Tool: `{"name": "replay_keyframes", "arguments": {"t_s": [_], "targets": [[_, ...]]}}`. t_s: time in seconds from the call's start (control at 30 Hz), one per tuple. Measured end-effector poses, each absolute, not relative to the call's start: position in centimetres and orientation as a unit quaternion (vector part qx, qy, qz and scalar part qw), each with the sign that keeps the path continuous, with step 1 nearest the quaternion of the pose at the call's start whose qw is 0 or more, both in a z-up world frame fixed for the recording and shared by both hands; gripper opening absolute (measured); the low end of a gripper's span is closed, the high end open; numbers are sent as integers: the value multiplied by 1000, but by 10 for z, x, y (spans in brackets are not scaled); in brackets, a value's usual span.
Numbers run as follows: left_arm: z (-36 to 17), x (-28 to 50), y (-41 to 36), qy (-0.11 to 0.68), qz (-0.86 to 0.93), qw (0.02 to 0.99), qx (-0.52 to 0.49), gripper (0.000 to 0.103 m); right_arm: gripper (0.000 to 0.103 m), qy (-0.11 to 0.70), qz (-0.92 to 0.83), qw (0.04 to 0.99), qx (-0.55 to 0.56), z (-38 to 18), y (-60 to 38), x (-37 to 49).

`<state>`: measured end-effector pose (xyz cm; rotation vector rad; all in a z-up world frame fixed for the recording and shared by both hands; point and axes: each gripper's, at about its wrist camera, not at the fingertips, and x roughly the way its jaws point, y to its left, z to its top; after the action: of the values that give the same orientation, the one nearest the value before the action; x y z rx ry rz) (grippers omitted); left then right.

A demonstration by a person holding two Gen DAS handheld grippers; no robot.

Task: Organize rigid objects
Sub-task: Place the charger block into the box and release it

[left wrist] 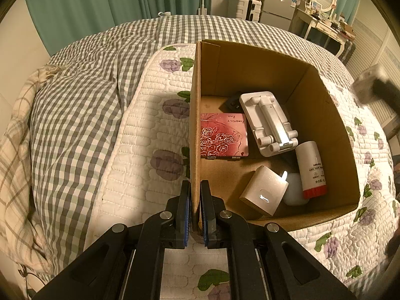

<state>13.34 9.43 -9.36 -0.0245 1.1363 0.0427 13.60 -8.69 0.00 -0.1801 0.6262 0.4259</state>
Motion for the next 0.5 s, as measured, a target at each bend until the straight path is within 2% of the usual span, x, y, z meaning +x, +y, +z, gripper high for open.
{"name": "replay_keyframes", "arguments": {"t_s": [0.27, 0.5], "targets": [[-94, 132, 96, 537, 18, 843, -17, 7, 54, 355, 249, 889, -143, -58, -29, 129], [-94, 132, 96, 536, 18, 844, -19, 7, 54, 381, 253, 877, -148, -83, -21, 131]]}}
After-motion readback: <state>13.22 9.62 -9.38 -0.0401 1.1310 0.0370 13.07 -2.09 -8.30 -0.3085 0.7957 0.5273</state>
